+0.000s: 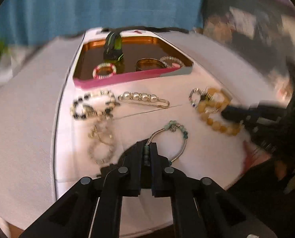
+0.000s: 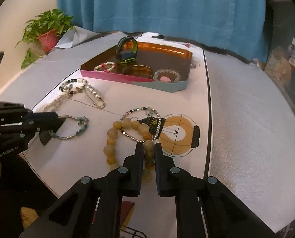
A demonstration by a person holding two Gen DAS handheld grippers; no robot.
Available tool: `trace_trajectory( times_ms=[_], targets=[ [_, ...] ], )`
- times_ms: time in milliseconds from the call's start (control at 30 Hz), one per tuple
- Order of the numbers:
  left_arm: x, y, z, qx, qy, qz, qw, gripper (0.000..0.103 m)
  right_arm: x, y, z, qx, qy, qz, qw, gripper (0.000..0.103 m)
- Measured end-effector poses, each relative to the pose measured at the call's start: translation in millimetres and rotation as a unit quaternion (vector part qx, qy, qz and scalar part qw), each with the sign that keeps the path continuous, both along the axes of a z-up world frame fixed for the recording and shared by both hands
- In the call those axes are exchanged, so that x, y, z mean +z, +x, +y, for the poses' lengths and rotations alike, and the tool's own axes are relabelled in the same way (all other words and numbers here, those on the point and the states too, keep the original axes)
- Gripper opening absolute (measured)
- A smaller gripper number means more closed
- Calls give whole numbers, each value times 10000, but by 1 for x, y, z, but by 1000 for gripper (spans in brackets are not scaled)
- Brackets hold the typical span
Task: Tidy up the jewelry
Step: 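Carry both bracelets into the copper tray while both tools open to release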
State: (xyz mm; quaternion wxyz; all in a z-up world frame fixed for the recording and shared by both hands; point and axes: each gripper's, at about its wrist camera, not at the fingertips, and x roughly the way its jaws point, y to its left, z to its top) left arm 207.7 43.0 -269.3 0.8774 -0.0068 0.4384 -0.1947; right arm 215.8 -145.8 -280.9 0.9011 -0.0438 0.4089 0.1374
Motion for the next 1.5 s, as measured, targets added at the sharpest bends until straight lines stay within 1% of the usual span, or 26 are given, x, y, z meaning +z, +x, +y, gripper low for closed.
trace_trajectory(
  times_ms=[33, 67, 133, 233, 300, 367, 433, 633, 767, 833, 1067, 1233, 1367, 1433, 1500],
  targets=[
    [1, 1, 6, 91, -255, 125, 9996, 4, 1, 0, -3, -48, 107, 2, 9999, 11],
    [4, -1, 10, 189, -280, 103, 9994, 4, 4, -1, -5, -86, 182, -33, 9998, 11],
    [13, -5, 9, 295, -186, -61, 9994, 4, 9, -3, -6, -81, 213, -90, 9997, 11],
    [26, -8, 9, 402, -348, -163, 9985, 4, 20, -7, -11, -140, 463, -181, 9987, 11],
    [33, -10, 8, 430, -522, -142, 9976, 4, 29, -12, -12, -192, 492, -291, 9982, 11],
    [39, -12, 6, 449, -609, -156, 9970, 4, 40, -15, -12, -223, 503, -375, 9978, 11],
    [44, -12, 5, 461, -657, -178, 9966, 4, 51, -19, -11, -282, 533, -432, 9972, 11],
    [81, -25, 4, 542, -668, -526, 9949, 4, 81, -38, -5, -313, 688, -620, 9952, 11],
    [104, -40, 3, 524, -668, -738, 9936, 4, 105, -51, 0, -335, 883, -678, 9932, 11],
    [115, -45, -1, 393, -739, -792, 9933, 4, 119, -60, 3, -313, 985, -779, 9916, 11],
    [155, -64, -10, 152, -843, -1241, 9886, 4, 168, -82, 19, -148, 963, -1275, 9870, 11],
    [175, -57, -9, 58, -920, -1475, 9848, 4, 199, -86, 29, -33, 992, -1623, 9817, 11],
    [184, -42, -9, 59, -985, -1567, 9827, 4, 215, -84, 42, 115, 859, -1888, 9782, 11],
    [187, -35, -8, 65, -1005, -1607, 9819, 4, 221, -75, 43, 209, 1061, -1911, 9756, 11],
    [189, -28, -8, 55, -1033, -1629, 9812, 4, 222, -64, 43, 177, 1165, -1906, 9746, 11]
  ],
)
